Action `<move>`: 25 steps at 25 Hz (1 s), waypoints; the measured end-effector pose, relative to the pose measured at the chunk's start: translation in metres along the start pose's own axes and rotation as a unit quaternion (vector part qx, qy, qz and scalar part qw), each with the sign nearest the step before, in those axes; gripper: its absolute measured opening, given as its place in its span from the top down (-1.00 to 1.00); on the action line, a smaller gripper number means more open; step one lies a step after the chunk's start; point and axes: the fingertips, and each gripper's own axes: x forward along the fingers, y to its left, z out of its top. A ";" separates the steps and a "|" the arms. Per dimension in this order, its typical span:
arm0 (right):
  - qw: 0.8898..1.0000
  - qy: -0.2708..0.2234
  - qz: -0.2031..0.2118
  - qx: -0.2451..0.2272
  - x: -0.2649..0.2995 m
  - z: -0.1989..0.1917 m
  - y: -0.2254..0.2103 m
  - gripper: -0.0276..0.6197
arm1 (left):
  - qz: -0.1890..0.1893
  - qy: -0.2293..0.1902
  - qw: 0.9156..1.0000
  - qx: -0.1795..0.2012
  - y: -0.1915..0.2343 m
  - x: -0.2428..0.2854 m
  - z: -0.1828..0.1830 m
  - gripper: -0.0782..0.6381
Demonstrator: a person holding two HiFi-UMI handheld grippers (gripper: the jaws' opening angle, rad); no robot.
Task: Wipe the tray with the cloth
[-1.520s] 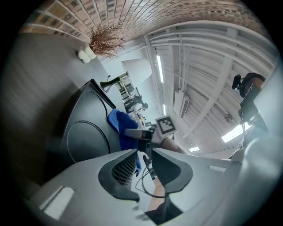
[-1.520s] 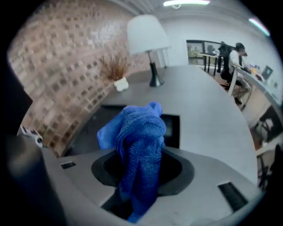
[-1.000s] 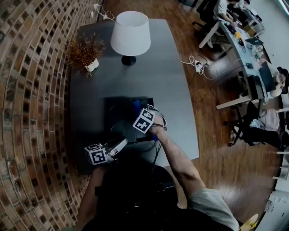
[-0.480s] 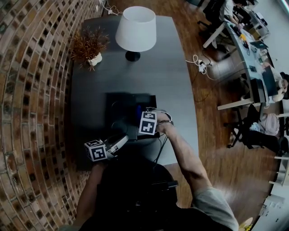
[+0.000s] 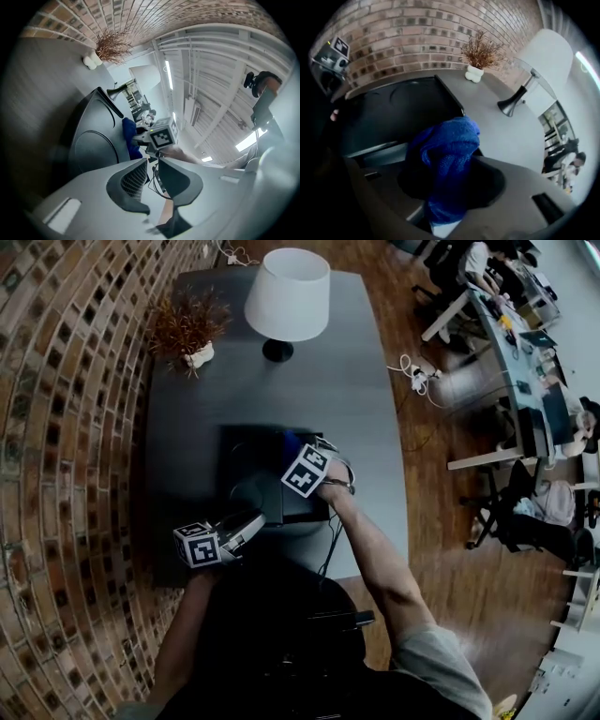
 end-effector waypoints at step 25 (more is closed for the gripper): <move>0.960 0.145 0.059 -0.233 -0.010 -0.061 0.054 0.40 | -0.006 0.003 1.000 0.014 0.003 0.000 -0.002 0.63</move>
